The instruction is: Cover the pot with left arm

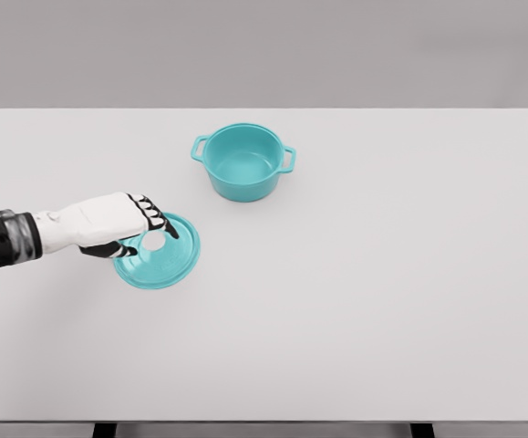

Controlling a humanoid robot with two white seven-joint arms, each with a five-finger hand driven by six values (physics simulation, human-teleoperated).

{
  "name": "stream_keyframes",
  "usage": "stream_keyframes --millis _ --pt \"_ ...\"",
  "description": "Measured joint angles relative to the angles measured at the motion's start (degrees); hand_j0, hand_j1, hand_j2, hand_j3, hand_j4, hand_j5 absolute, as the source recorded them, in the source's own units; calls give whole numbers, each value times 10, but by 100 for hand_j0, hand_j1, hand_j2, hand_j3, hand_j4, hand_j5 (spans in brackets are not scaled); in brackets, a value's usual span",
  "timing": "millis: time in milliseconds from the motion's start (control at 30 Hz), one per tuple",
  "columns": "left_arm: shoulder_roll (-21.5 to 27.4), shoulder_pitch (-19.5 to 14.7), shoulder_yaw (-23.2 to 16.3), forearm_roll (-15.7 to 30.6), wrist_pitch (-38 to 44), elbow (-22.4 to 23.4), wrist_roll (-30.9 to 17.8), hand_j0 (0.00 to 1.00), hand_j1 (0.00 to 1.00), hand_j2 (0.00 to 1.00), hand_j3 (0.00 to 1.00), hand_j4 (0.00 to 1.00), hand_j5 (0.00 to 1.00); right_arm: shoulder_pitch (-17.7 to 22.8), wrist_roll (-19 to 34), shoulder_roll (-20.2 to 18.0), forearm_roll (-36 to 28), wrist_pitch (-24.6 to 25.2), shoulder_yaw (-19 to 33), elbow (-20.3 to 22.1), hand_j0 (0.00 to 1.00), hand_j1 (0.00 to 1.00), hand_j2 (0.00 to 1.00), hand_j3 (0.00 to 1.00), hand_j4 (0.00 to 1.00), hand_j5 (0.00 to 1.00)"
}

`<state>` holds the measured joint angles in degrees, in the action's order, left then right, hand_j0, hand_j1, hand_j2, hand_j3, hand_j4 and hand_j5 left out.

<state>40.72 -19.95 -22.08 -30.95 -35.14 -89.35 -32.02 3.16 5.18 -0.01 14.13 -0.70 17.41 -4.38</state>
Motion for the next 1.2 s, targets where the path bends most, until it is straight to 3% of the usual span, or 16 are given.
stream_keyframes --millis 1200 --pt "-33 -5 -3 -33 0 29 1 70 70 70 70 70 70 0 0 0 0 0 0 0 100 100 100 100 100 100"
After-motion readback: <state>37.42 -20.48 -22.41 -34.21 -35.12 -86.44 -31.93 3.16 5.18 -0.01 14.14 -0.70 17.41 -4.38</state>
